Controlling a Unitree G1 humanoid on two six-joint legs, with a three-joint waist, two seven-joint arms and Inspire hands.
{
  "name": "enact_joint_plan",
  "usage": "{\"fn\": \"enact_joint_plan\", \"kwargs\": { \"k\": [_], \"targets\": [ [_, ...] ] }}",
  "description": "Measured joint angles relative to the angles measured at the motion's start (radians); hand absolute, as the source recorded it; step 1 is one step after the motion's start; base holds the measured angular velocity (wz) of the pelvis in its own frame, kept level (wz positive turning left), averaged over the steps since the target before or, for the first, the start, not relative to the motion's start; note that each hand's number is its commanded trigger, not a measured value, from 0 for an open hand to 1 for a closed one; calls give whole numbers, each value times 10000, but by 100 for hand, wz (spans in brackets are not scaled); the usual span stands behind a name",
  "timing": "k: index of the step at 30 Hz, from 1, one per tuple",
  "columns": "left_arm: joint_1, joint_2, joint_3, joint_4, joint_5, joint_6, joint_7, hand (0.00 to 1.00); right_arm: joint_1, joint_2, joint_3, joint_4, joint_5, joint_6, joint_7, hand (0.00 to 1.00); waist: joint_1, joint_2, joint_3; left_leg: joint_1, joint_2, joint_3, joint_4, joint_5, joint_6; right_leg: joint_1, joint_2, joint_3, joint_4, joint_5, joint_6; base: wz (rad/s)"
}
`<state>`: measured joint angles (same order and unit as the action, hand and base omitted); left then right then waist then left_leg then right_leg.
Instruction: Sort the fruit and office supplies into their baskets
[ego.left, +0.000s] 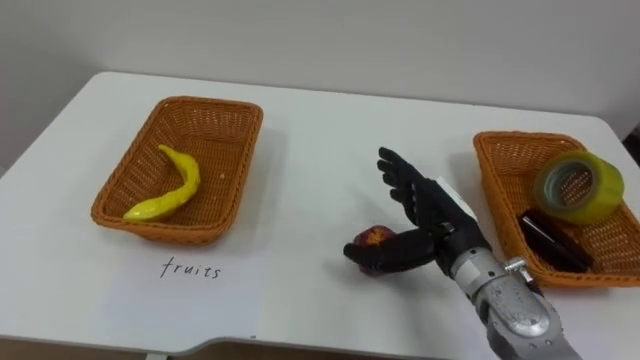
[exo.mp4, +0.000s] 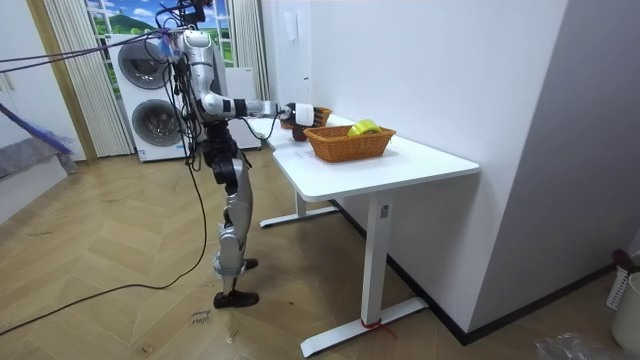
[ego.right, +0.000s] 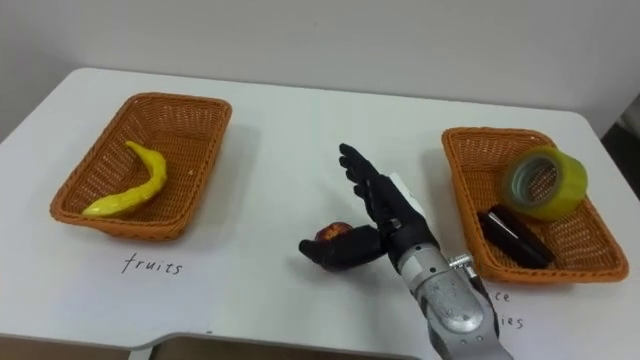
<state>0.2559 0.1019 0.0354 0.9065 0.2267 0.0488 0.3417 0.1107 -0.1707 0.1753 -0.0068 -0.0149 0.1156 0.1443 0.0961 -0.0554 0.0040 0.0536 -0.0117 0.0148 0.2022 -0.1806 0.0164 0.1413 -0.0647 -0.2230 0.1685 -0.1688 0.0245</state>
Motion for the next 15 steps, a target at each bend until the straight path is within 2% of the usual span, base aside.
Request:
{"fn": "enact_joint_plan", "kwargs": {
  "k": [5,9,15],
  "targets": [
    [5,-5,16,50,3,-156,18,0,263,18,-5,73,-115,-53,-241,0,89,-27,-17,-107,-30,67,4,11,20,-125,-27,51,-25,-11,19,-6],
    [34,-2,15,99,15,-167,17,0,257,82,-13,134,-265,-317,-344,0,180,-28,-16,-89,-25,106,-37,4,29,-114,-25,68,-68,-23,36,0],
    [134,3,17,96,18,-167,5,0,206,223,-10,408,-324,-388,-731,0,229,-31,-11,-183,-22,93,-49,-12,43,-156,-18,19,-157,-23,37,0]
  ]
}}
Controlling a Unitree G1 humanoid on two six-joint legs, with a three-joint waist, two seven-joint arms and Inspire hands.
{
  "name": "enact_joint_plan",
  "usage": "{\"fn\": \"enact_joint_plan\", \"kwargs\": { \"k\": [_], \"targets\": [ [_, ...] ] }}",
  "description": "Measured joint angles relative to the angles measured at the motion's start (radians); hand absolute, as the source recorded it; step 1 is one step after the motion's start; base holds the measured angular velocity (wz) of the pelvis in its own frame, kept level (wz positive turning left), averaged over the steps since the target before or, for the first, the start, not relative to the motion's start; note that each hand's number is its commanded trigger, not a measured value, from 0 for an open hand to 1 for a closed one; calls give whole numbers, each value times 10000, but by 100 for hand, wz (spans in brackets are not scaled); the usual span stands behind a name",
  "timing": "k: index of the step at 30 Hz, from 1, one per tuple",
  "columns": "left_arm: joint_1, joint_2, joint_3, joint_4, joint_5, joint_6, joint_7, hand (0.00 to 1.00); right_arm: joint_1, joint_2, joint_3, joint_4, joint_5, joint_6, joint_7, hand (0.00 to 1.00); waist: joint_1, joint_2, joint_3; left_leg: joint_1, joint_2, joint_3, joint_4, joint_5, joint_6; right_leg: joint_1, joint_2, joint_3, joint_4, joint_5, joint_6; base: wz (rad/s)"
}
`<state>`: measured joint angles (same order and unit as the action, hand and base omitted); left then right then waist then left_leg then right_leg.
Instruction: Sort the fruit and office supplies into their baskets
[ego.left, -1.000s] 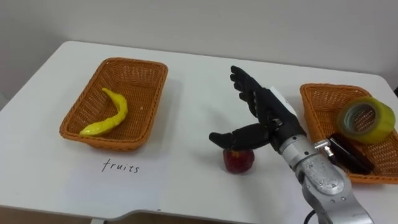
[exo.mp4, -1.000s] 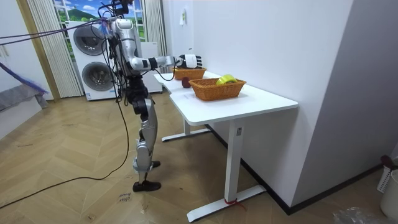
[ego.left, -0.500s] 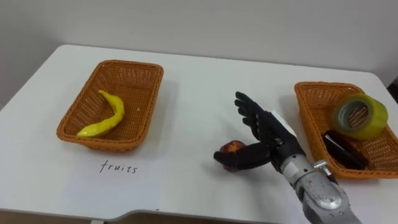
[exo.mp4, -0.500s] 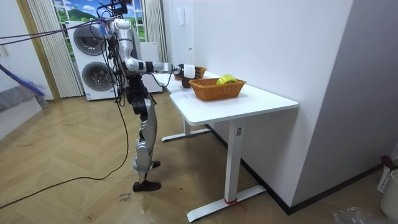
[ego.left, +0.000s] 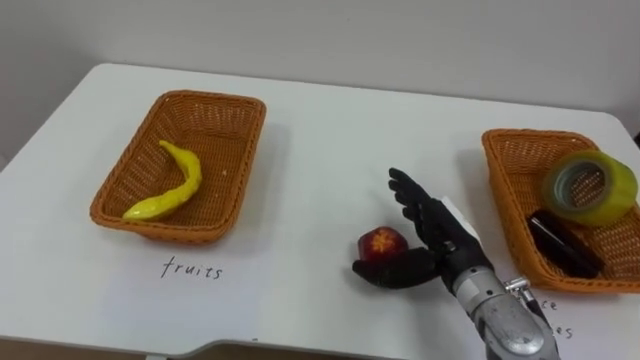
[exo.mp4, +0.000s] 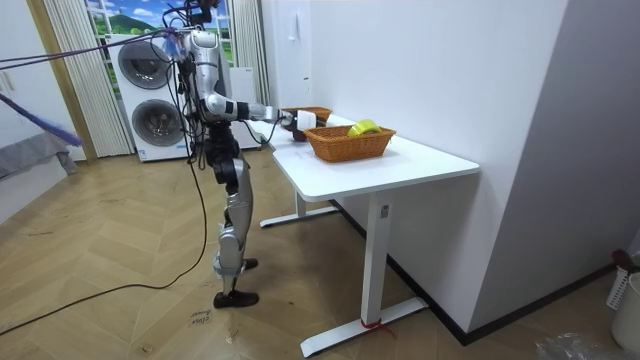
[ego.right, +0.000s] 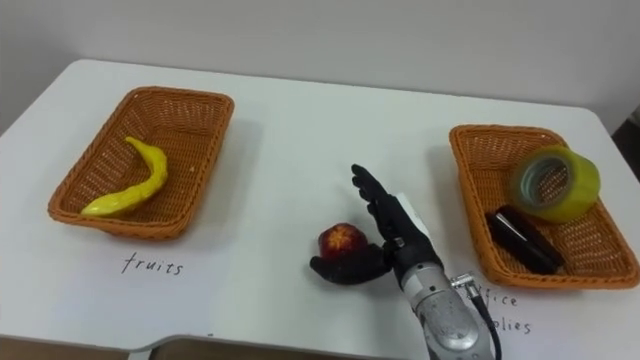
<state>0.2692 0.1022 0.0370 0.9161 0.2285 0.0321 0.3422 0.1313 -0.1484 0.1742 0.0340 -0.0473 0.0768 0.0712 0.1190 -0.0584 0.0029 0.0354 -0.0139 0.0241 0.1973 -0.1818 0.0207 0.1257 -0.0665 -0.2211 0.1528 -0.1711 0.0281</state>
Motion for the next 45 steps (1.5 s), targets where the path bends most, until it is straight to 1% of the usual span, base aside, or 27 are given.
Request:
{"fn": "enact_joint_plan", "kwargs": {
  "k": [5,8,9,10,11,17,21,23,24,27,30,32,34,40,45],
  "targets": [
    [62,3,0,-1,9,0,1,0,-184,6,0,109,3,-28,-263,0,9,-27,8,-77,-1,-11,-3,-4,3,-62,-3,-33,-5,-1,3,0],
    [200,5,-17,-14,21,0,-18,0,-369,0,-4,404,29,-108,-300,0,14,-82,33,-89,-4,-34,-4,-5,3,-63,-2,-36,-26,-3,5,0],
    [263,5,-12,-21,26,2,-32,0,-369,2,-2,404,15,-115,-336,11,19,-97,32,-90,-5,-38,-3,-8,3,-65,-2,-34,-28,-5,9,0],
    [299,6,-11,-31,37,2,-48,0,-369,2,-3,404,0,-118,-358,84,22,-101,30,-89,-4,-38,-1,-10,4,-66,-2,-33,-28,-5,9,0],
    [330,9,-9,-32,83,3,-92,0,-369,1,-6,404,4,-134,-383,100,-1,-100,30,-94,-9,-67,11,-13,5,-66,-3,-45,-29,-6,9,0],
    [532,27,2,-20,212,14,-409,0,-369,-5,-5,423,-8,-151,-378,100,23,-100,29,-110,-16,-242,40,-15,1,-28,1,-116,-12,-6,9,5],
    [575,26,2,-19,213,34,-407,0,-388,-17,1,770,-114,-332,-376,100,39,-111,30,-112,-25,-310,63,-14,-1,25,5,-137,-11,-5,9,6],
    [602,29,-6,-21,221,42,-407,0,-520,-37,1,949,-435,-435,-394,100,63,-117,32,-158,-31,-324,94,-13,-3,3,3,-170,-12,-5,9,0],
    [634,34,-5,-32,281,52,-407,0,-655,-43,0,1102,-553,-440,-394,100,66,-131,27,-173,-33,-322,93,-12,-4,-16,3,-177,-16,-5,9,0],
    [641,33,-8,-42,279,77,-407,0,-683,-99,-1,1137,-885,-439,-383,100,104,-186,5,-244,-49,-341,115,-9,-4,-60,-13,-259,-31,-6,9,3],
    [700,33,-4,-43,275,120,-406,0,-665,-104,11,1136,-900,-432,-273,100,94,-232,-18,-232,-54,-338,96,-9,-3,-48,-19,-304,-22,-5,9,4],
    [727,32,4,-40,273,121,-407,0,-649,-111,9,1136,-845,-430,-247,100,93,-240,-20,-203,-53,-342,94,-9,-2,-30,-19,-307,-20,-5,9,0],
    [737,32,24,-23,270,120,-408,0,-621,-139,10,1159,-804,-430,-244,100,105,-223,12,-62,-53,-342,72,-9,-2,86,-20,-306,-21,-5,10,0],
    [696,27,163,65,197,117,-410,0,-618,-198,0,1301,-817,-441,-251,100,100,-196,32,41,-54,-385,11,-12,-1,188,-17,-300,-22,-5,10,0],
    [715,13,175,64,197,118,-410,0,-623,-232,0,1302,-892,-444,-249,100,106,-149,30,-4,-57,-399,61,-12,-2,173,-16,-318,-20,-5,10,0]
  ]
}}
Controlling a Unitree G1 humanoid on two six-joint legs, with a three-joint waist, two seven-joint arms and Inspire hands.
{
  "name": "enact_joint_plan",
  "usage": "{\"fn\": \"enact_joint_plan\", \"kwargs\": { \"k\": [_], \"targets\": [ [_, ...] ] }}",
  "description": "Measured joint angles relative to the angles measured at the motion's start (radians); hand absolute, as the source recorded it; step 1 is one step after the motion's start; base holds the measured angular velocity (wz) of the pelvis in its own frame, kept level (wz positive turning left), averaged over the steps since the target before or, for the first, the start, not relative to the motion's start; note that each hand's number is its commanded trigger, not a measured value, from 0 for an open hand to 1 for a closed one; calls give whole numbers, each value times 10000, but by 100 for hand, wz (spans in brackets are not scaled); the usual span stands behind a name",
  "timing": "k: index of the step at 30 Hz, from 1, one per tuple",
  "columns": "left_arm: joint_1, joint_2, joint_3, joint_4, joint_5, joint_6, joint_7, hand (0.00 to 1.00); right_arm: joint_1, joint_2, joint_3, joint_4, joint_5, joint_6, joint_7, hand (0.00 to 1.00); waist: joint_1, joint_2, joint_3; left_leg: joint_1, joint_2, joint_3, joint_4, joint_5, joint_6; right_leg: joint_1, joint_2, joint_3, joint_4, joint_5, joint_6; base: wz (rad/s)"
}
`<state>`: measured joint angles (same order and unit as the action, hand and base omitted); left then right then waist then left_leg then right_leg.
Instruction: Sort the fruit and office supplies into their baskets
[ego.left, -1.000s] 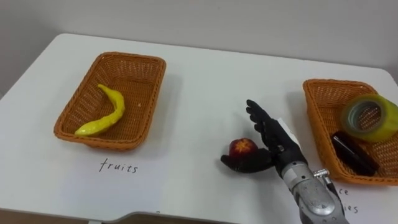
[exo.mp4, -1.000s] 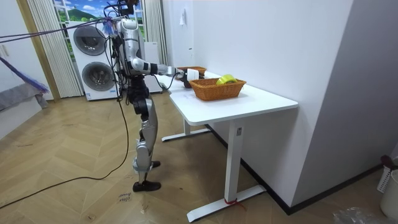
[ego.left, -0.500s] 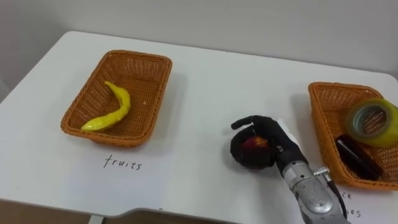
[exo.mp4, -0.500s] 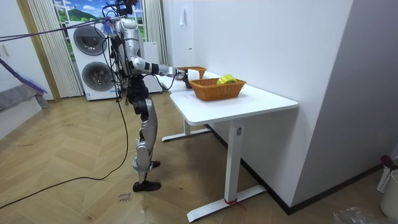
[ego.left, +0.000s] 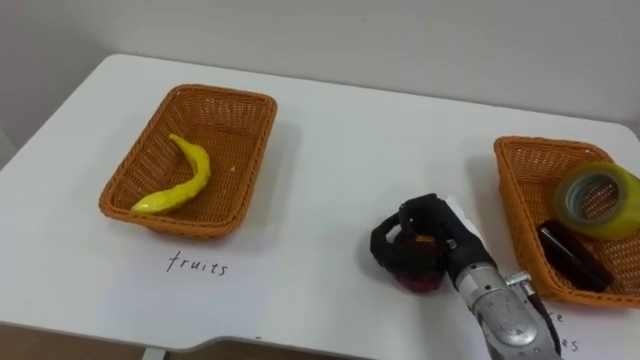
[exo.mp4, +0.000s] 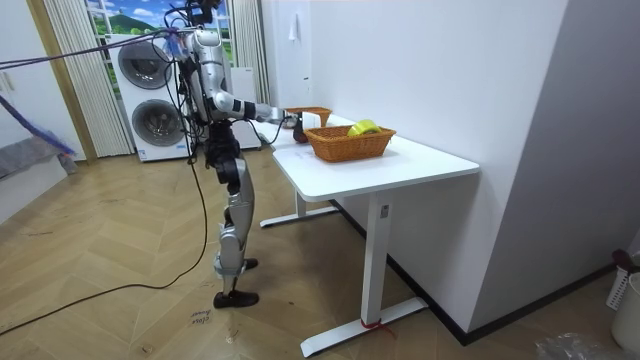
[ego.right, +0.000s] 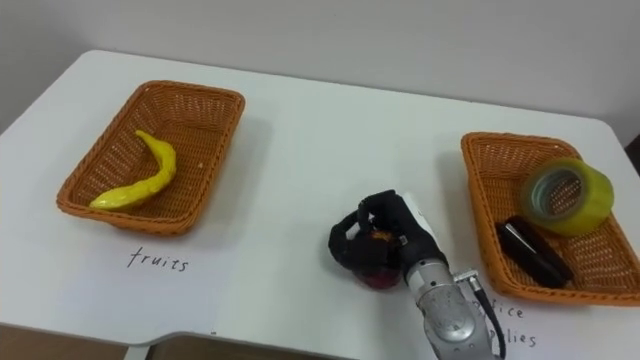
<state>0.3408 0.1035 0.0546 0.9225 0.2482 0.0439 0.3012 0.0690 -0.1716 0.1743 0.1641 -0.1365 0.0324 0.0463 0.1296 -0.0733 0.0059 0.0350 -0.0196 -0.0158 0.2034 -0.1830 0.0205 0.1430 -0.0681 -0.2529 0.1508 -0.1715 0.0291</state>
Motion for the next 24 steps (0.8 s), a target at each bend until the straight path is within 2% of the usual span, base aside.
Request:
{"fn": "enact_joint_plan", "kwargs": {
  "k": [13,16,24],
  "targets": [
    [-52,-7,25,-44,-88,-96,9,0,-17,65,-29,-127,135,-98,-116,100,66,210,-29,-94,-26,-35,5,5,2,-61,-17,-104,7,0,1,1],
    [-208,-7,25,-90,-90,-161,26,0,-185,64,-76,-669,229,-102,-113,100,125,223,-26,-61,-27,-25,-42,20,7,-54,-22,-100,8,0,1,0],
    [-598,18,30,-273,72,-221,202,0,-2141,-29,-346,-1450,565,-107,-128,100,157,132,-9,-66,-68,-290,-63,66,-16,39,-13,-280,-5,-1,2,9]
  ]
}}
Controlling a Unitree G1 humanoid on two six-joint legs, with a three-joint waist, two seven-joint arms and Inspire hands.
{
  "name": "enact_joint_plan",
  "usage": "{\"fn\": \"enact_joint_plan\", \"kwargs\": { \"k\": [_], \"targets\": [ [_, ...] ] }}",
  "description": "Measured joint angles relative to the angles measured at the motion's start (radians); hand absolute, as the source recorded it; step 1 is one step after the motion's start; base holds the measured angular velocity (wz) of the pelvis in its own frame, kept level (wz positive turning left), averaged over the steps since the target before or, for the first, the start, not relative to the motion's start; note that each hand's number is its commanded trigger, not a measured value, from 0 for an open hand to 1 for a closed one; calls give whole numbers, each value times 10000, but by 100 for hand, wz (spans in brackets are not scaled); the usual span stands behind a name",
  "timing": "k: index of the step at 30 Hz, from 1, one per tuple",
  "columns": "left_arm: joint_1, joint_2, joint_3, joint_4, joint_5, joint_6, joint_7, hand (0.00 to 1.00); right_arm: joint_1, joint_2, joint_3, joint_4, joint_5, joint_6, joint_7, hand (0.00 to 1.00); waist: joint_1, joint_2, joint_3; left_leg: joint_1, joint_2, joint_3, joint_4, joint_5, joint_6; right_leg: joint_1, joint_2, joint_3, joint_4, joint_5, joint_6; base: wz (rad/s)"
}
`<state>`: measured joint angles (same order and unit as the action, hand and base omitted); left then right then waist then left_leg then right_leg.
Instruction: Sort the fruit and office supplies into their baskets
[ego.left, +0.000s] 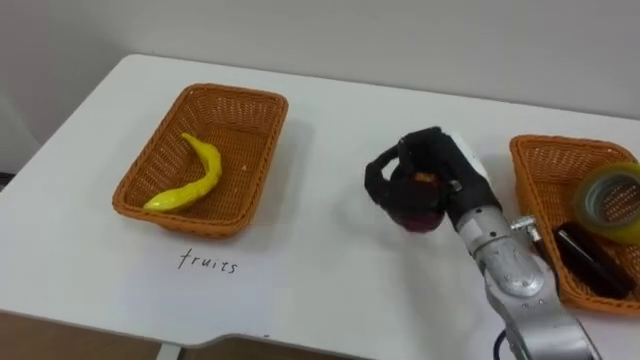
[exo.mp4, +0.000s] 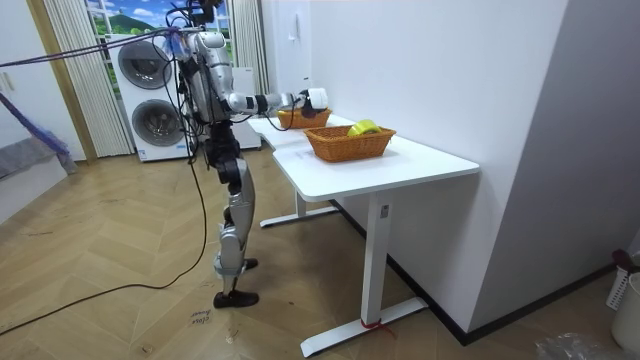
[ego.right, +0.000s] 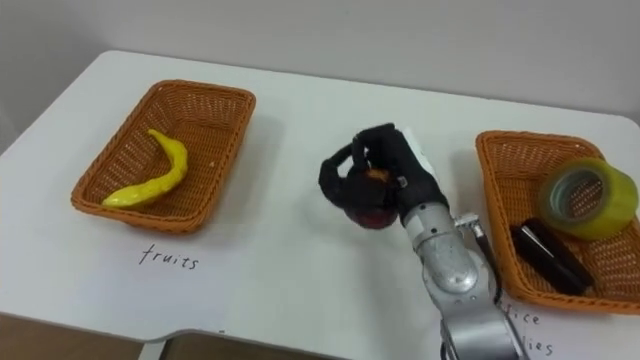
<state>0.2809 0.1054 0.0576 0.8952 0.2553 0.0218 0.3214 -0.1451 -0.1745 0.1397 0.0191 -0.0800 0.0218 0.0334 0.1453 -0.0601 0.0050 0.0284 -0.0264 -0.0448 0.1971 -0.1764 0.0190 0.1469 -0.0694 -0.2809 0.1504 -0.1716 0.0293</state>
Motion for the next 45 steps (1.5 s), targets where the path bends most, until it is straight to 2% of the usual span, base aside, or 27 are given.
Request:
{"fn": "enact_joint_plan", "kwargs": {
  "k": [3,4,6,7,9,11,14,16,17,18,20,22,23,24,25,26,28,30,32,33,35,40,43,44,45],
  "targets": [
    [-71,18,-4,-4,27,4,-1,0,-777,-7,-52,15,5,2,-4,100,115,-200,94,-26,0,-5,-22,9,-8,-52,-2,16,2,0,0,0],
    [-79,18,-5,-4,39,7,-3,0,-893,-12,-52,13,15,3,-2,100,158,-251,83,-34,0,-1,-23,9,-8,-70,-1,16,2,0,0,-4],
    [-89,17,-5,-3,238,28,-25,0,-1320,-15,-48,0,21,34,123,100,337,-499,2,-128,5,11,-54,12,-5,-182,0,11,4,0,0,0],
    [-89,17,-5,-4,254,35,-35,0,-1440,-15,-48,0,21,35,175,100,366,-542,-12,-155,5,7,-51,12,-5,-204,0,11,2,0,0,0],
    [-95,14,-8,-57,330,154,-84,0,-1858,-8,-48,2,103,70,306,100,499,-630,-1,-142,1,3,-43,16,3,-207,-3,3,-6,0,0,3],
    [-57,14,-29,-376,413,297,-120,0,-2386,-1,-37,1,279,149,343,100,560,-715,0,-175,-30,-165,2,18,5,-170,-19,-282,-2,0,-1,23],
    [-103,13,-75,-410,622,405,-123,0,-2944,10,29,79,325,197,343,100,826,-736,34,-172,-46,-329,25,21,8,-128,-20,-350,-7,0,0,18],
    [-113,8,-80,-439,687,418,-122,0,-3234,31,31,336,324,203,311,100,856,-728,52,-145,-79,-476,30,29,14,-28,-34,-524,-6,0,0,24],
    [-113,11,-77,-437,762,418,-123,0,-3434,34,53,629,358,203,285,100,1001,-737,70,-119,-76,-499,23,32,16,1,-34,-538,-5,0,0,8],
    [-113,11,-73,-438,867,421,-123,0,-3585,41,62,900,452,206,239,100,1118,-756,104,-119,-73,-546,27,32,16,24,-32,-633,-13,-1,2,9],
    [-58,9,-91,-444,890,452,-133,0,-3681,48,154,1200,453,224,175,100,1119,-795,136,-163,-111,-729,55,34,13,85,-45,-914,-14,-4,5,28],
    [-28,21,-114,-443,905,517,-210,0,-3684,58,261,1407,452,236,132,100,1267,-873,121,-180,-144,-907,55,34,14,118,-56,-1001,-14,-19,30,24],
    [53,43,-143,-436,929,624,-263,0,-3694,35,335,1531,455,236,106,100,1366,-896,146,-238,-184,-1018,58,35,14,131,-79,-1207,-14,-46,74,16],
    [86,48,-145,-438,942,669,-290,0,-3732,37,379,1642,453,242,100,100,1405,-941,124,-261,-198,-1059,64,36,14,144,-88,-1290,-13,-54,87,25],
    [154,63,-153,-443,1043,773,-337,0,-3835,39,466,1859,455,284,72,100,1479,-950,135,-312,-226,-1155,80,36,14,151,-104,-1443,-9,-71,116,22],
    [188,98,-155,-475,1108,892,-442,0,-3934,33,564,2105,640,331,-116,100,1661,-1026,117,-326,-235,-1217,88,41,11,134,-104,-1487,-9,-78,126,25],
    [294,166,-194,-572,1134,1029,-543,0,-4140,39,840,2575,995,349,-396,100,1915,-1100,139,-353,-248,-1323,98,47,2,148,-101,-1585,-9,-87,141,22],
    [377,172,-232,-597,1533,1088,-625,0,-4321,43,1139,3227,1118,358,-738,100,2085,-1163,148,-454,-385,-1685,228,53,5,268,-142,-1887,-9,-122,197,51],
    [409,170,-235,-608,1805,1119,-692,0,-4580,114,1184,3982,1193,356,-897,100,2365,-1164,191,-505,-434,-1853,262,60,15,289,-160,-1921,-9,-141,226,41],
    [412,210,-227,-679,1903,1146,-750,0,-4804,122,1243,4451,1199,353,-1067,100,2534,-1238,245,-587,-470,-1979,286,66,16,271,-161,-2035,-12,-147,236,32],
    [431,261,-232,-811,1922,1229,-944,0,-5126,141,1377,5168,1208,352,-1331,100,2726,-1282,286,-774,-544,-2199,411,67,14,248,-171,-2296,-16,-150,241,40],
    [384,285,-257,-981,2187,1229,-1323,0,-5321,144,1554,5964,1208,317,-1597,100,3002,-1291,283,-1153,-752,-2690,677,83,40,214,-216,-2747,-12,-153,246,36],
    [420,285,-342,-986,2171,1213,-1360,0,-5344,144,1555,6264,1215,210,-1818,100,3182,-1237,322,-1229,-788,-2691,754,103,74,229,-286,-2988,1,-186,301,15],
    [432,287,-407,-985,2174,1213,-1361,0,-5376,142,1545,6396,1211,187,-1899,11,3235,-1232,326,-1247,-869,-2726,763,111,86,230,-337,-3051,-1,-242,391,13],
    [424,275,-424,-986,2180,1205,-1370,0,-5377,137,1536,6423,1210,186,-1992,0,3238,-1205,344,-1279,-920,-2848,785,118,99,243,-358,-3113,-10,-258,417,13]
  ]
}}
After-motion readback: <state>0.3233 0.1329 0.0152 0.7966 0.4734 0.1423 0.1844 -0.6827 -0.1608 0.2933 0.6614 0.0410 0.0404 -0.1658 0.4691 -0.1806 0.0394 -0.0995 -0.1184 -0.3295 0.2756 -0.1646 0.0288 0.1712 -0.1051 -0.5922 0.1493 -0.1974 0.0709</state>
